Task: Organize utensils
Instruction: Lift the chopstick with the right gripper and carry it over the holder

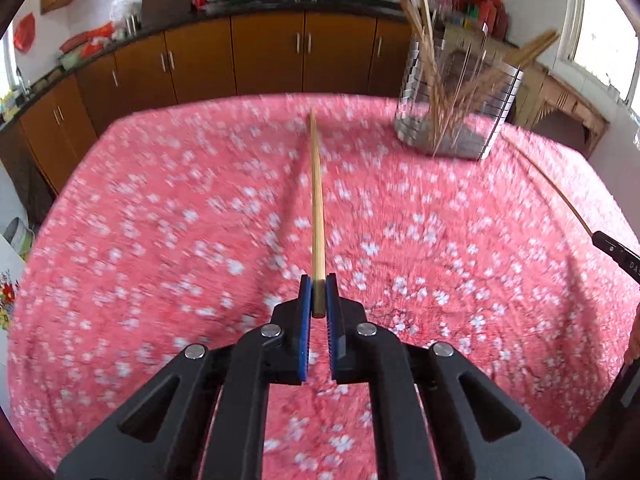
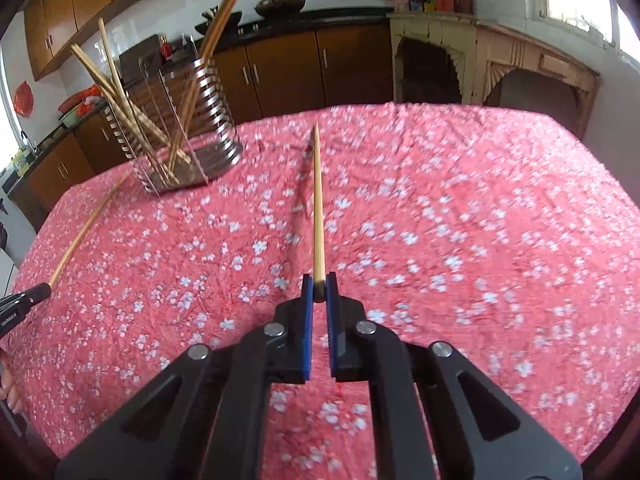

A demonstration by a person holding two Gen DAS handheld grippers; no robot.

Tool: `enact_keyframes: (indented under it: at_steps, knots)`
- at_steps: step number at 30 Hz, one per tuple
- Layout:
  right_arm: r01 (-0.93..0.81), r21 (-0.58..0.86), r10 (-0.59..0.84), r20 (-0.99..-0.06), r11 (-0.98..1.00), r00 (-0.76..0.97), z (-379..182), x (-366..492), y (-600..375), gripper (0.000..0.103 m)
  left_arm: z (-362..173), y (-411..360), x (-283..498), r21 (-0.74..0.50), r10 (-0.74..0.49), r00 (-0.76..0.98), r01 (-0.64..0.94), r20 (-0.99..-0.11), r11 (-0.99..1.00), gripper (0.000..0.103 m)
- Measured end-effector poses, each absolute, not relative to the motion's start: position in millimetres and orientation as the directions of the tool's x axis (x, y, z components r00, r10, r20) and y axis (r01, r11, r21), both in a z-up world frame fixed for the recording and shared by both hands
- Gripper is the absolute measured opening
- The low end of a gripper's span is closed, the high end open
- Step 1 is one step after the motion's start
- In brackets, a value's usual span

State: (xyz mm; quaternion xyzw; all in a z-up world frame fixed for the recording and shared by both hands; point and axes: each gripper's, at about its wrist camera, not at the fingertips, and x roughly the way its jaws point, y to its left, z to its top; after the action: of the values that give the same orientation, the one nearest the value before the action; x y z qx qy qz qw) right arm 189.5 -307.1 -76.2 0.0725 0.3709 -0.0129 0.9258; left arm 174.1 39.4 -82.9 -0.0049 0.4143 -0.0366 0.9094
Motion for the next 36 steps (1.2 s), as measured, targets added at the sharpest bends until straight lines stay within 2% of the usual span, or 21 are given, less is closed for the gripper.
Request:
enact_keyframes:
  at_steps: [8, 19, 25, 36]
  knots:
    - [0.059, 0.078, -0.007, -0.550, 0.995, 0.835, -11, 160, -307, 0.007, -22, 52, 146, -0.025, -0.047, 0.774, 0.040, -0.631, 0.999, 0.007]
    - [0.044, 0.043, -0.026, -0.349, 0.998, 0.937, 76, 171, -304, 0.007, 54, 62, 165, -0.048, -0.008, 0.875, -0.018, -0.484, 0.999, 0.007]
    - [0.032, 0.069, -0.008, -0.315, 0.997, 0.949, 97, 186, -308, 0.007, 75, 63, 174, -0.061, 0.001, 0.899, -0.031, -0.438, 0.998, 0.007]
    - [-0.004, 0.110, 0.037, -0.300, 0.994, 0.953, 115, 193, -308, 0.007, 86, 54, 174, -0.062, -0.007, 0.910, -0.020, -0.415, 0.998, 0.007]
